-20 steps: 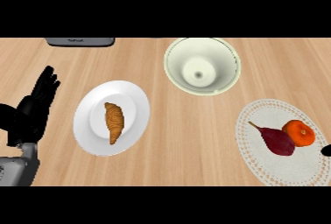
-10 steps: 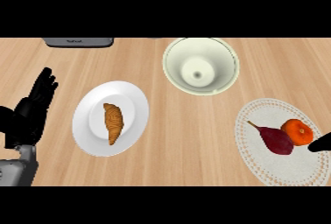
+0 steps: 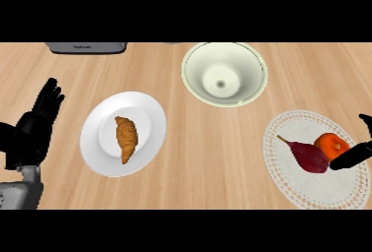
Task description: Pick the squash from the placemat and place it in the bowl
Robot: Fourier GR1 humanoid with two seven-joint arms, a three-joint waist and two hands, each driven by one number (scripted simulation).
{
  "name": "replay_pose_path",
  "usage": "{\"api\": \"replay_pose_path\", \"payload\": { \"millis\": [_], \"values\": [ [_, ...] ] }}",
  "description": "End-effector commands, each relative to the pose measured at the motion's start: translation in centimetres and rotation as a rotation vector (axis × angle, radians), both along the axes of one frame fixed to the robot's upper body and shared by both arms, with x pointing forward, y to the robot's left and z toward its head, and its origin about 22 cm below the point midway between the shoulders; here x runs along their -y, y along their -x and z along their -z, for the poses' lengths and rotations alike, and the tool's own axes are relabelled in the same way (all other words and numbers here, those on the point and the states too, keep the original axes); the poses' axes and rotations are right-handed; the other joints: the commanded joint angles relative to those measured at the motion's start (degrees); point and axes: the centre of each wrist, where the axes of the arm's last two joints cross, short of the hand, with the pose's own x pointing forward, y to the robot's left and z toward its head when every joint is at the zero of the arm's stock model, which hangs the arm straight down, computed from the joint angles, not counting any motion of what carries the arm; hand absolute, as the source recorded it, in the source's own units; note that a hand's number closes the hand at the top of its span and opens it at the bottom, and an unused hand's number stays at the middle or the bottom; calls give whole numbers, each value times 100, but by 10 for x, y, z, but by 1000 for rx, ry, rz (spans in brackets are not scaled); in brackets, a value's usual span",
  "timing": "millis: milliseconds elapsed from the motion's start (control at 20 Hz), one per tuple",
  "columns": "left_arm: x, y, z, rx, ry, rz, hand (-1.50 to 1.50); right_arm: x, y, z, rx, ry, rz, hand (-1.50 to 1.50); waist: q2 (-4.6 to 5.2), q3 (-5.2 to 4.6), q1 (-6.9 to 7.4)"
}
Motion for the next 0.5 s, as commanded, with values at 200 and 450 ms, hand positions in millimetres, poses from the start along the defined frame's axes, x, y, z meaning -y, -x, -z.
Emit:
{"api": "replay_pose_path", "payload": {
  "millis": [200, 450],
  "values": [
    [2, -1, 6, -6, 21, 4, 0, -13, -3, 36, -57, -26, 12, -150, -1, 0, -12],
    [6, -21, -16, -14, 0, -2, 0, -10, -9, 55, -17, -27, 34, -150, 9, 4, 1]
  ]
}}
